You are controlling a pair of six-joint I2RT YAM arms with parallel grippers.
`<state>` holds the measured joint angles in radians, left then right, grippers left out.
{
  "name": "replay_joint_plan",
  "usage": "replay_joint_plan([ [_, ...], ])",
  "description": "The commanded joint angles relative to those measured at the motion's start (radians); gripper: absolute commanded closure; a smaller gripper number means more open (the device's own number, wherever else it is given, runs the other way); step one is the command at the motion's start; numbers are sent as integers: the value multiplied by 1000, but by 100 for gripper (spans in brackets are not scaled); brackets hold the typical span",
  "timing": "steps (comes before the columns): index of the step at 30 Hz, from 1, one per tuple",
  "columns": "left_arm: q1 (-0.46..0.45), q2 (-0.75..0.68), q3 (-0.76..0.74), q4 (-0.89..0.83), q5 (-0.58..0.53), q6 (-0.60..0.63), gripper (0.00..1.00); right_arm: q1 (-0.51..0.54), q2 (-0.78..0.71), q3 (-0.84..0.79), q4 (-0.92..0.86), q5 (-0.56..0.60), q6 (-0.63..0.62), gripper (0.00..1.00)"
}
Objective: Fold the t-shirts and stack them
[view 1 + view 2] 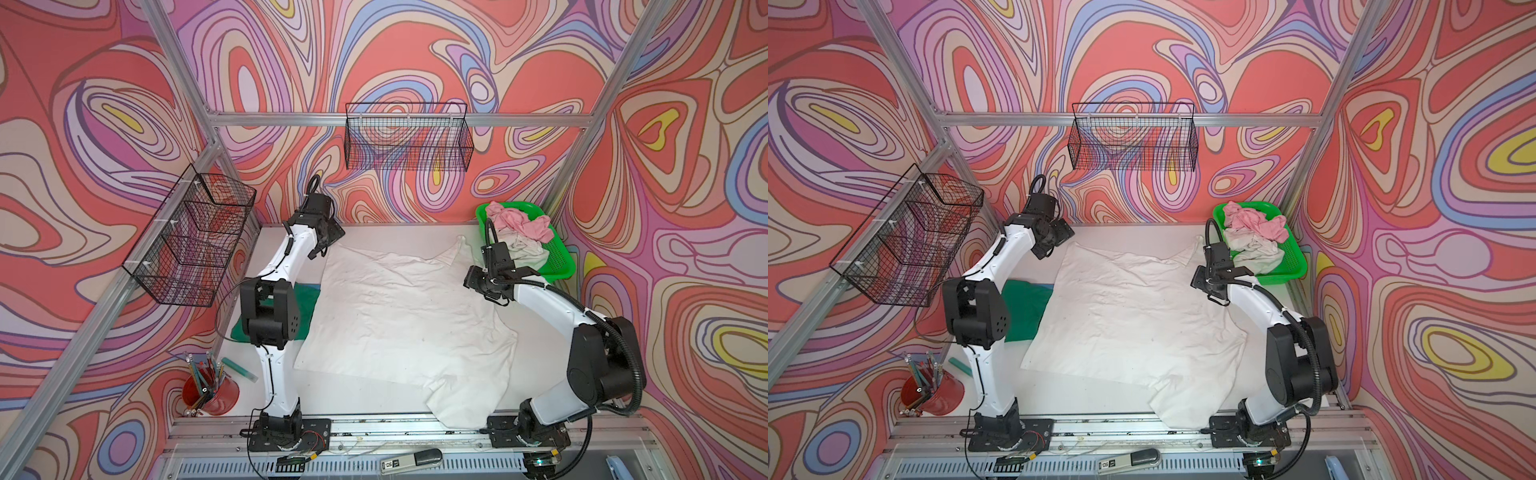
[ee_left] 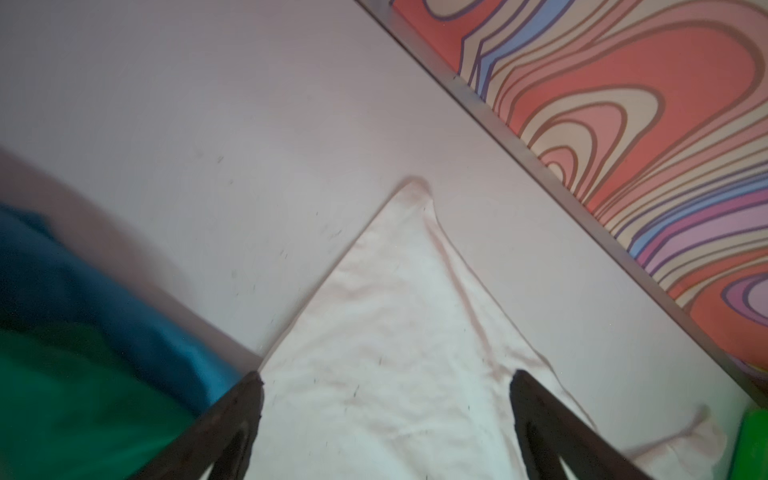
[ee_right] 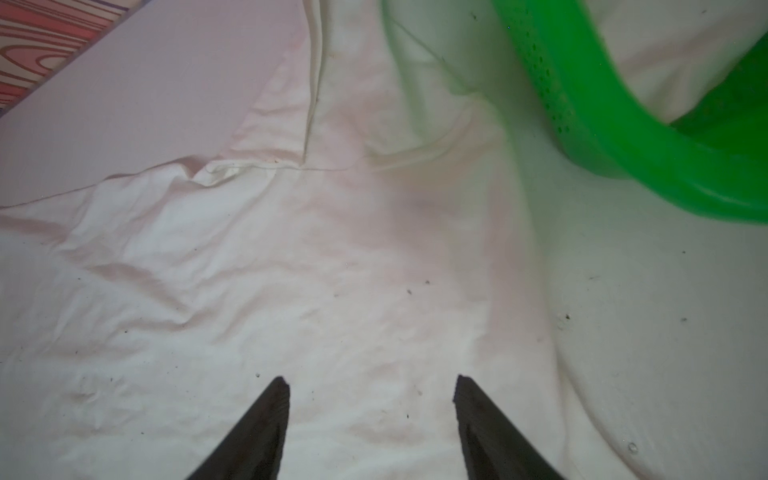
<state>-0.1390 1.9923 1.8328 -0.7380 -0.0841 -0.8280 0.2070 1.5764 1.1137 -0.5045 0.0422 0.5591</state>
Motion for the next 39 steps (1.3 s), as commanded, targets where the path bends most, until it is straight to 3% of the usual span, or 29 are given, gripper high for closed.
replay_joint_plan([
  [1, -37, -93, -157, 19, 63, -61, 5, 3, 64, 66, -44, -14, 1, 33],
  [9, -120, -164, -414, 75, 92, -110, 3, 2, 345, 338, 13, -108, 52, 35],
  [14, -148, -174, -495, 97, 105, -126, 3, 2, 498, 465, 67, -188, 92, 39],
  [22, -192, -172, -606, 127, 123, -158, 2, 2, 692, 678, -16, -81, 62, 45],
  [33, -198, -161, -705, 167, 122, -193, 2, 4, 701, 658, -22, 84, 66, 47],
  [39, -198, -144, -710, 169, 119, -199, 2, 5, 773, 713, -5, -17, 46, 54],
])
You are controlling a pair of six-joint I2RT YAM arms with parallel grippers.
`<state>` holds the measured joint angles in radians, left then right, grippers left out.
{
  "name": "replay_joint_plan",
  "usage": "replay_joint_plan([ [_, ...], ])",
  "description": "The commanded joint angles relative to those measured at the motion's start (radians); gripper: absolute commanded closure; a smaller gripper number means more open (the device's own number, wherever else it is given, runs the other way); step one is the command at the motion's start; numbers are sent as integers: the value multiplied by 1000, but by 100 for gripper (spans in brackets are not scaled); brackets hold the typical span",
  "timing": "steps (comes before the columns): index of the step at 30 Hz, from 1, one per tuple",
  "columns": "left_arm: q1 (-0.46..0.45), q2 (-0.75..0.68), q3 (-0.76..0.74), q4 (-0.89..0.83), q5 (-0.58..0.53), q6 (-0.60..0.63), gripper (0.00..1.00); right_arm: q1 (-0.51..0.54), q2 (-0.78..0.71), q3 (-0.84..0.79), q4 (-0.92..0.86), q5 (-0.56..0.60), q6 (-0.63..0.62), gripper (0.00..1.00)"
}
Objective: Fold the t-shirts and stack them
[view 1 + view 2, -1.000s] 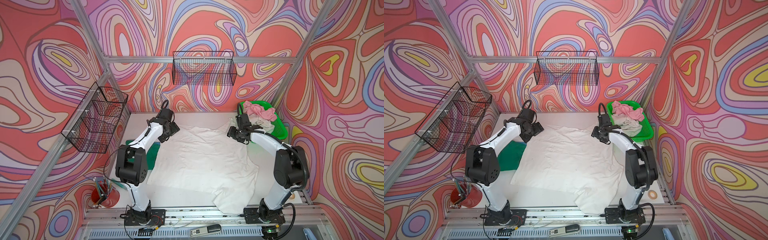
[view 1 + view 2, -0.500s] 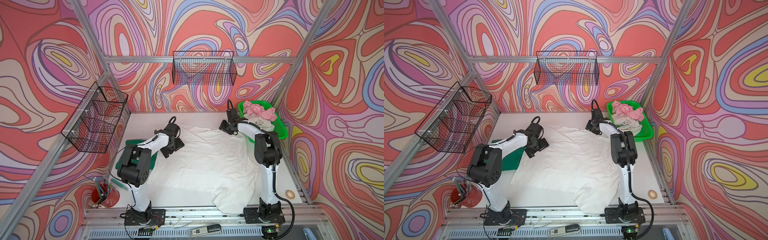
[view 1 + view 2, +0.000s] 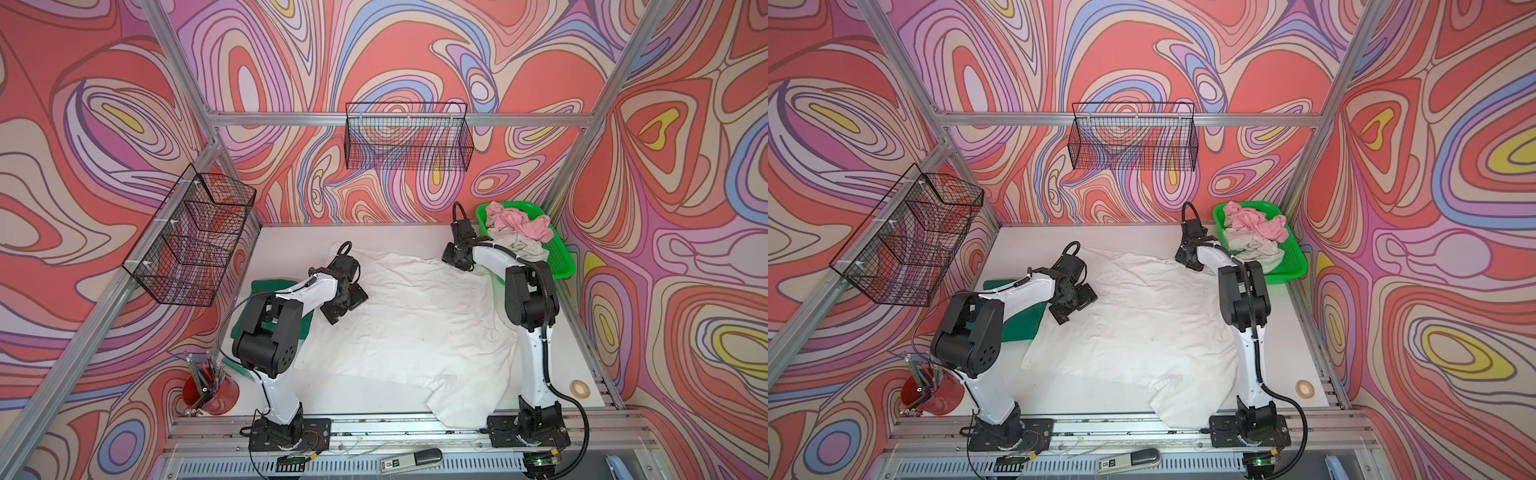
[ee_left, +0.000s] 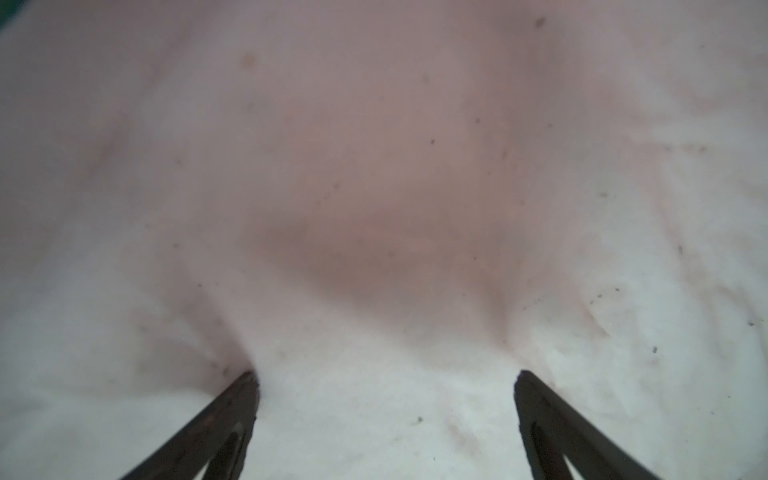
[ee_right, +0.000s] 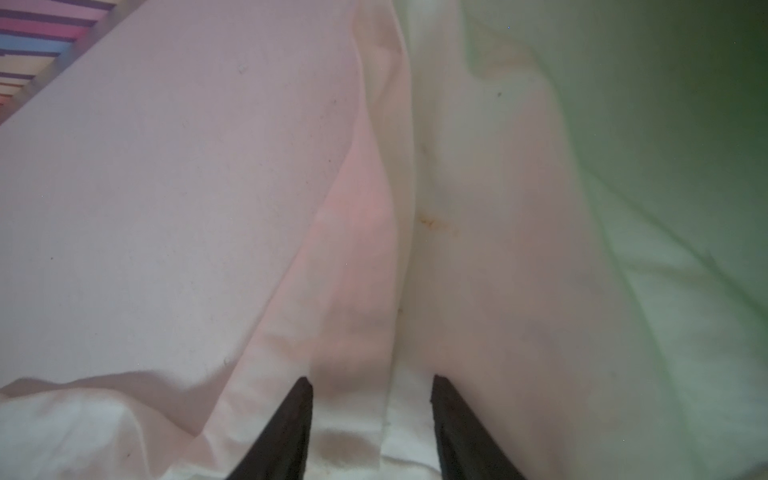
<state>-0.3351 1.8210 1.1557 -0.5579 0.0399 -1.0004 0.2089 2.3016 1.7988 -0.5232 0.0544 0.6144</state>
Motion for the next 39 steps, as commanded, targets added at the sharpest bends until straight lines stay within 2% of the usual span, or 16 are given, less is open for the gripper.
replay_joint_plan([
  [1, -2, 28, -34, -10, -6, -25, 2, 4, 52, 34, 20, -36, -10, 54],
  [15, -6, 53, -39, -10, -8, -29, 2, 3, 108, 175, 67, -164, -29, 64],
  [23, -7, 50, -37, -17, -16, -26, 2, 3, 208, 360, 34, -244, -13, 62],
  [28, -6, 47, -42, -19, -18, -27, 2, 1, 266, 534, -57, -266, -21, 56],
  [30, -7, 42, -50, -19, -20, -28, 2, -3, 233, 581, -116, -246, -43, 51],
  [32, -6, 32, -66, -20, -25, -36, 2, -6, 137, 500, -102, -222, -48, 47],
  [36, -5, 2, -104, -2, -32, -55, 2, -16, -180, 143, -3, -131, -50, 39],
  [39, -2, -12, -125, -7, -38, -69, 1, -32, -392, -117, 10, -49, -41, 38],
])
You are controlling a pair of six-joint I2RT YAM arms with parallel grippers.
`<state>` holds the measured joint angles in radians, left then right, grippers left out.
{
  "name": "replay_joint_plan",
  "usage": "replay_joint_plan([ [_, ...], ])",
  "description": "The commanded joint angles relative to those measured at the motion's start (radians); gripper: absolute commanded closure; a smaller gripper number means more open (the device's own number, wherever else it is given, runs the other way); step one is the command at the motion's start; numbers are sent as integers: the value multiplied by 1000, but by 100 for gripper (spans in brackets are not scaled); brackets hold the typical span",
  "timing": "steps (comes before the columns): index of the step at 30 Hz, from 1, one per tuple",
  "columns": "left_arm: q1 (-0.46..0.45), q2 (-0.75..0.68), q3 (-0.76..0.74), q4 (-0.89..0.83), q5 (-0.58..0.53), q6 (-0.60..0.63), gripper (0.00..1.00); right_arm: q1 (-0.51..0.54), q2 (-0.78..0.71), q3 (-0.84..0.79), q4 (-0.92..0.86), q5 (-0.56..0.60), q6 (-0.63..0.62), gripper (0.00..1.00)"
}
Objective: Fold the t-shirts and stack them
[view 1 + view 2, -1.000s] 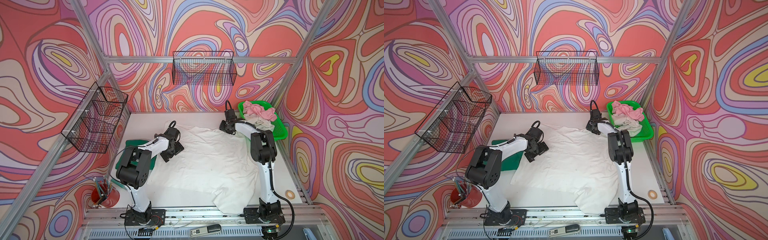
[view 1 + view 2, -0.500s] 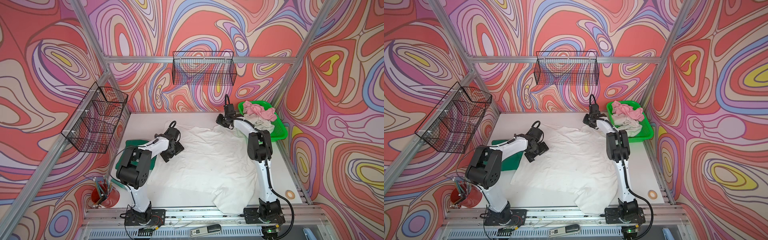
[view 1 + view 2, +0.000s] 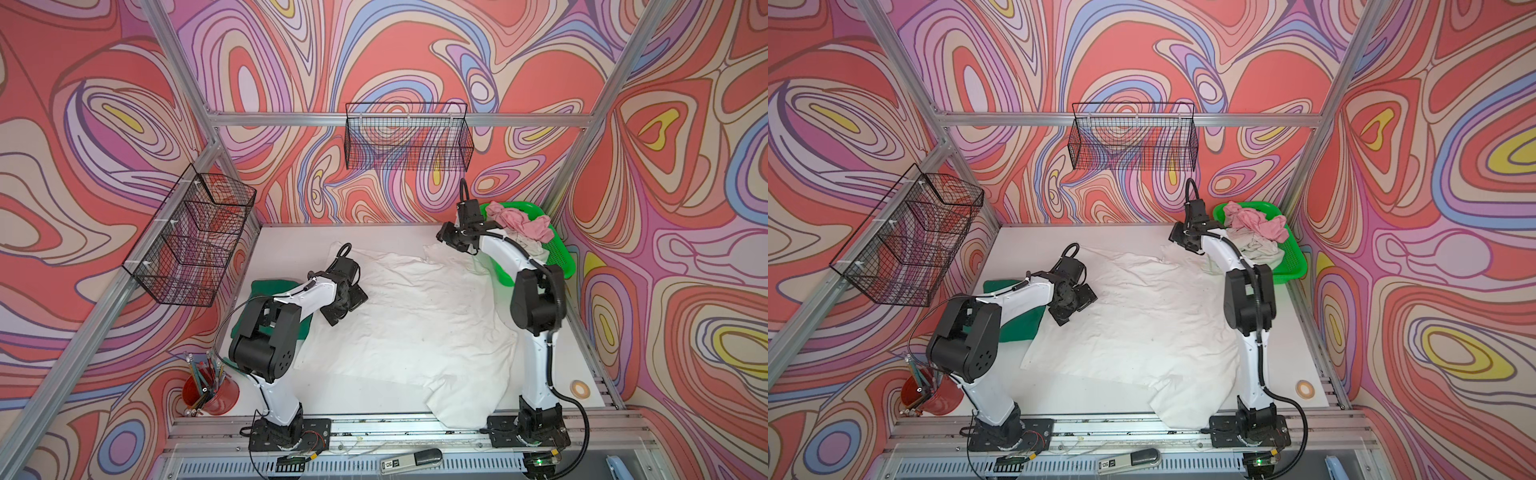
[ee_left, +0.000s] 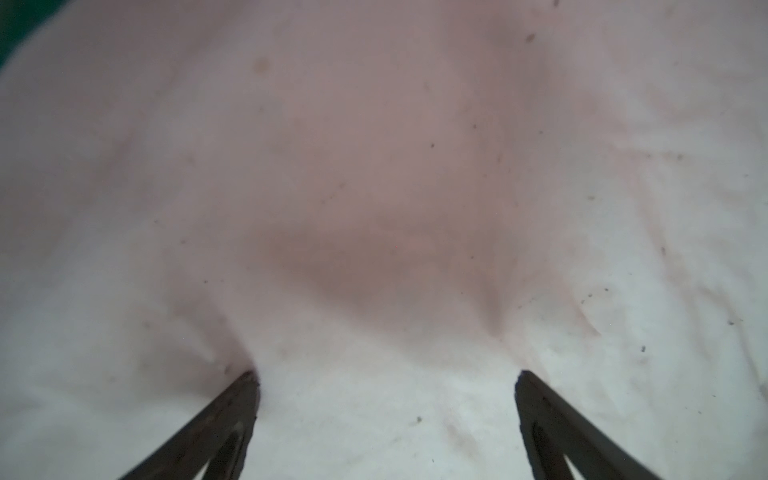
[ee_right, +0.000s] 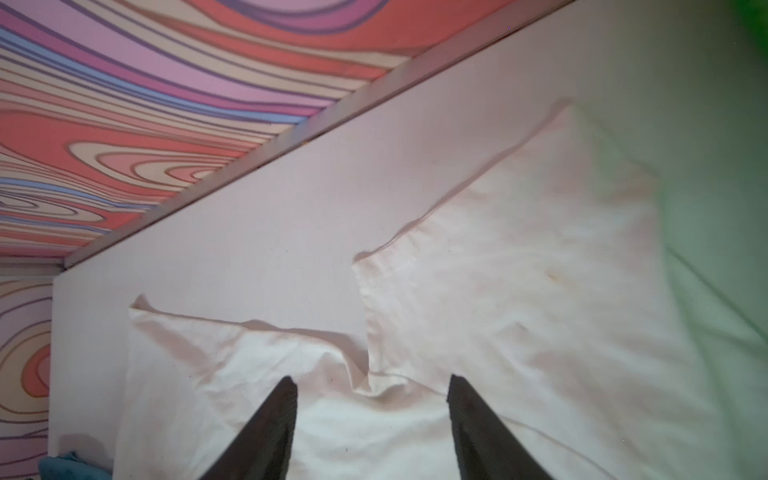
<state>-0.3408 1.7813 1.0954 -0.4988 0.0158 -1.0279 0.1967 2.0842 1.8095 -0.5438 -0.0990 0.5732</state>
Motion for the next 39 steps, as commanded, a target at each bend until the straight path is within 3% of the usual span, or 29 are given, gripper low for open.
replay_joint_plan([
  [1, 6, 22, -75, -64, -14, -49, 1, -31, -246, -217, 34, 134, 7, 38],
  [7, 21, -6, -135, -49, -4, -81, 1, -114, -569, -590, -23, 276, 11, 41],
  [13, 25, -43, -175, -60, -20, -88, 1, -132, -602, -764, -21, 215, -17, 42],
  [16, 34, -72, -210, -55, -33, -86, 1, -132, -576, -838, 39, 127, 2, 44],
  [24, 44, -80, -235, -57, -36, -82, 1, -118, -415, -852, 144, 22, 27, 56],
  [32, 48, -105, -247, -66, -57, -78, 1, 64, -301, -728, 92, 191, 35, 61],
  [35, 49, -103, -253, -64, -57, -76, 1, 146, -268, -689, 45, 283, 40, 57],
  [39, 51, -99, -254, -58, -51, -75, 1, 155, -277, -688, 11, 344, 32, 46],
])
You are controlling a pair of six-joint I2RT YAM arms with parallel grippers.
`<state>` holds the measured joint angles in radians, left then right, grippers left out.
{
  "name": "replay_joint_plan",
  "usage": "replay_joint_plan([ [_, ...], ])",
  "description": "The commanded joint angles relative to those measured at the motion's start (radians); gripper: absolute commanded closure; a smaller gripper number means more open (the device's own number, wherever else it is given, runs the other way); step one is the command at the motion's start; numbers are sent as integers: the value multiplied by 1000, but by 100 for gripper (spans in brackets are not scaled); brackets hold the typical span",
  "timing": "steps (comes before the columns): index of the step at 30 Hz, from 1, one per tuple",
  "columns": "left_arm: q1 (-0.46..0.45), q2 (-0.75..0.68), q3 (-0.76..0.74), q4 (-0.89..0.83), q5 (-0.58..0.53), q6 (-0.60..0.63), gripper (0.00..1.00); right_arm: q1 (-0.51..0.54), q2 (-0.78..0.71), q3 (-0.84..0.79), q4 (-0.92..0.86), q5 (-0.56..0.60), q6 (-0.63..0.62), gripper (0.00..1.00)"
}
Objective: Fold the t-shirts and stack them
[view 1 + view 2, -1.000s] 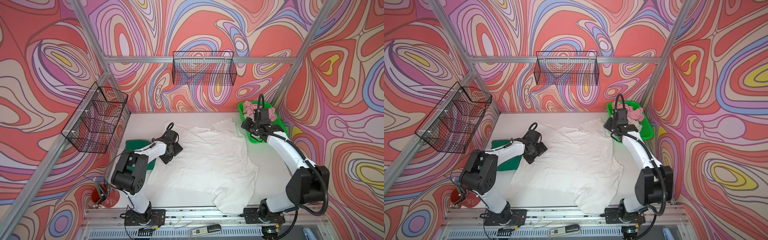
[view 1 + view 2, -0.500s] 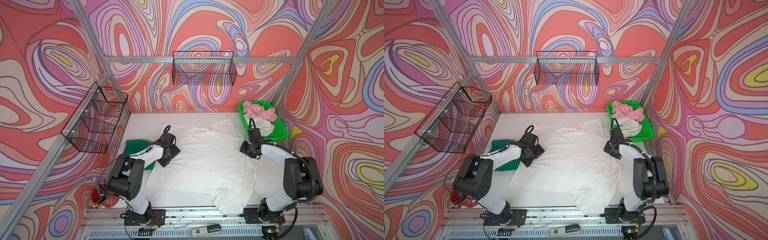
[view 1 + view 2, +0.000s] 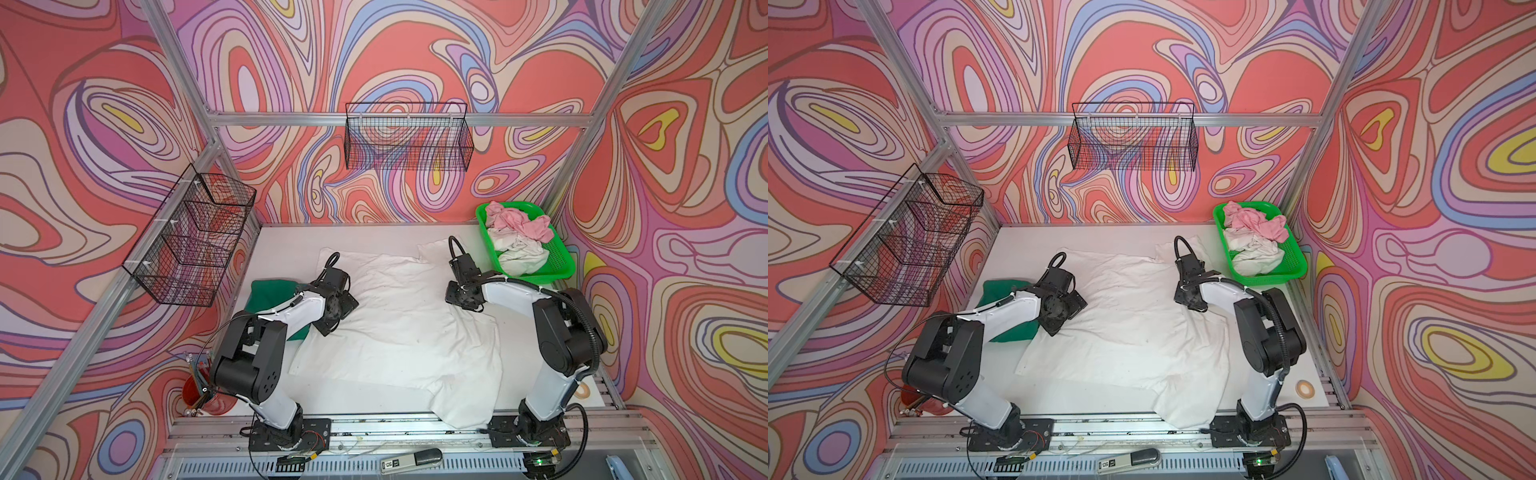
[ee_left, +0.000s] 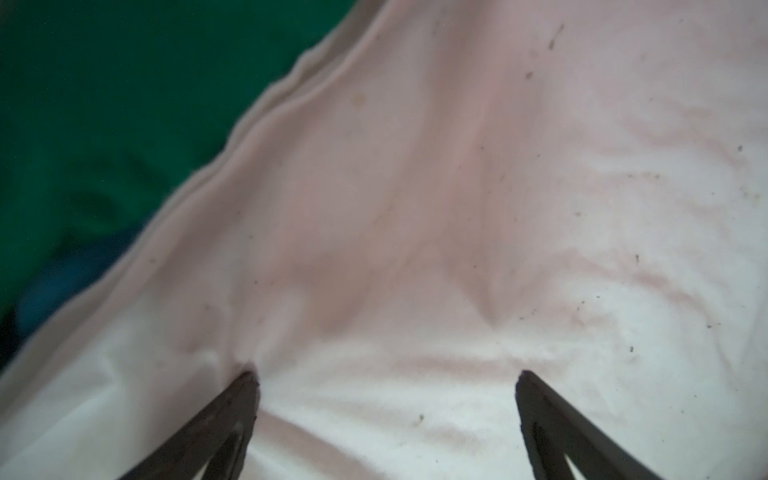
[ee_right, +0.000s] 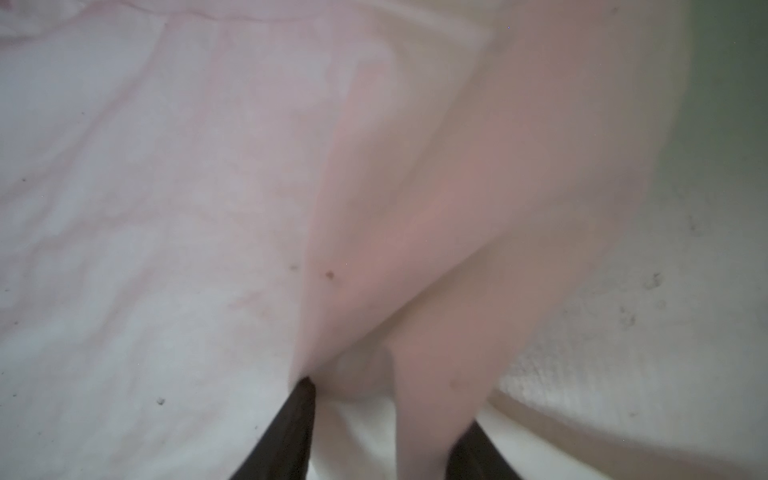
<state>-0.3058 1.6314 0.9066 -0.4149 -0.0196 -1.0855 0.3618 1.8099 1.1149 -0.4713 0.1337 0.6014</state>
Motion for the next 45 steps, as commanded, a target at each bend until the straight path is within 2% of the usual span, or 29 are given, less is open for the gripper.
replay_joint_plan([
  [1, 16, 54, -63, -144, -16, -17, 1, -12, -17, 8, -70, 136, -5, 44],
  [3, 16, 56, -60, -143, -14, -16, 1, -28, -43, 14, -88, 158, -28, 42],
  [8, 17, 56, -64, -139, -12, -17, 1, -160, -148, 2, -77, 73, -63, 41],
  [12, 16, 62, -65, -134, -10, -17, 1, -192, -122, 29, -89, 36, -77, 49],
  [17, 17, 64, -64, -134, -6, -16, 2, -190, -72, 20, -30, -62, -47, 69],
  [20, 17, 62, -63, -133, -7, -17, 2, -186, 9, 55, -22, -83, -42, 72],
  [26, 17, 73, -64, -125, 2, -15, 1, -180, 111, 140, -19, -82, -44, 77],
  [29, 16, 77, -66, -118, 4, -15, 2, -156, 160, 214, -46, -35, -52, 94],
  [31, 17, 81, -66, -119, 9, -15, 2, -120, 189, 275, -84, 30, -54, 97],
  [36, 17, 84, -66, -114, 15, -14, 2, -21, 270, 396, -198, 245, -43, 92],
  [37, 16, 82, -66, -113, 15, -12, 2, -19, 269, 381, -194, 248, -36, 90],
  [41, 16, 82, -71, -105, 21, -11, 2, -21, 195, 302, -184, 271, -32, 66],
  [43, 16, 85, -71, -101, 27, -12, 2, -22, 126, 251, -171, 264, -29, 61],
  [45, 16, 85, -70, -99, 32, -12, 2, -29, 57, 200, -164, 241, -26, 60],
])
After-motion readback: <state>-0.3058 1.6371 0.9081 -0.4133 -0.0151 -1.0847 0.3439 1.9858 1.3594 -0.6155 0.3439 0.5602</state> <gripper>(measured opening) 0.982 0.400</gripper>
